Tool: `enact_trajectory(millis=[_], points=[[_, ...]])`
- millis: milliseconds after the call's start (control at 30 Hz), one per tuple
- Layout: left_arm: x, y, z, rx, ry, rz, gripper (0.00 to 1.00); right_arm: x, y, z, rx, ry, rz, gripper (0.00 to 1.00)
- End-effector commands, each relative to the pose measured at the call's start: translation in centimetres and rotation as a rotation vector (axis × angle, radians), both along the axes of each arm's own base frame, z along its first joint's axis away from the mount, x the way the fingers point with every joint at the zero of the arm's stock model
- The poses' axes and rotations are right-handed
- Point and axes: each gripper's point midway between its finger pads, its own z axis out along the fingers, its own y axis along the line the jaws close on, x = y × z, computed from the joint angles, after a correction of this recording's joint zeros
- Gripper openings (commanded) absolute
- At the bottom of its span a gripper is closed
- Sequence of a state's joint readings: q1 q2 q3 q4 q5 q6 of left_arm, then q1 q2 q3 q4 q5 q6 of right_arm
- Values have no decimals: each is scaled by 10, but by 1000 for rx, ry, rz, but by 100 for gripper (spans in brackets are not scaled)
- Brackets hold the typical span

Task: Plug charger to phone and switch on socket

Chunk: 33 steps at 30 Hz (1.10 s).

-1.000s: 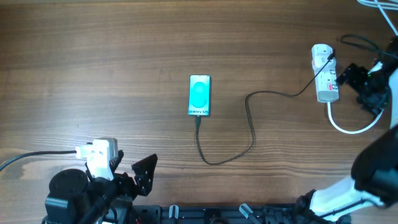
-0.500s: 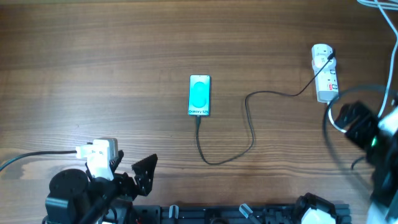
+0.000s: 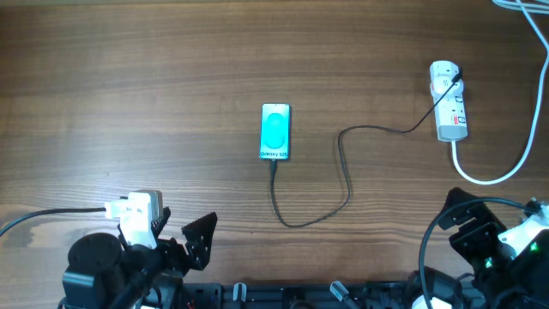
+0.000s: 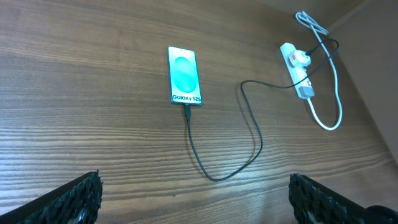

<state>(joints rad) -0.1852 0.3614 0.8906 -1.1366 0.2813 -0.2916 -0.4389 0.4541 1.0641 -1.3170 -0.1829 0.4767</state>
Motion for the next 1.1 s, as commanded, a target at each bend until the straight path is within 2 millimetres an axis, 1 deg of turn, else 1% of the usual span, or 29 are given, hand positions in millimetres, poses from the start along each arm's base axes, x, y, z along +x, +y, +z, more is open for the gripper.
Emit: enact_trajectory(millis=[0, 67, 167, 367, 500, 600, 667, 767, 800, 933, 1067], points=[[0, 0, 0, -5, 1, 3, 100, -1, 3, -2, 67, -14, -40, 100], [0, 0, 0, -5, 1, 3, 100, -2, 3, -3, 68, -8, -41, 100], [0, 0, 0, -5, 1, 3, 100, -6, -3, -7, 48, 16, -72, 100], [0, 0, 0, -5, 1, 3, 100, -13, 4, -16, 78, 62, -59, 100], [0, 0, 0, -5, 1, 3, 100, -11, 5, -14, 76, 50, -47, 100], [0, 0, 0, -5, 1, 3, 100, -5, 2, -6, 25, 18, -15, 100], [0, 0, 0, -5, 1, 3, 100, -5, 2, -7, 24, 23, -13, 100], [0, 0, 0, -5, 1, 3, 100, -2, 13, -5, 64, 4, 34, 100], [0, 0, 0, -5, 1, 3, 100, -1, 13, -4, 61, -4, 39, 100], [0, 0, 0, -5, 1, 3, 100, 2, 15, -1, -21, -9, 124, 100], [0, 0, 0, -5, 1, 3, 100, 2, 15, 0, -56, -6, 152, 100]])
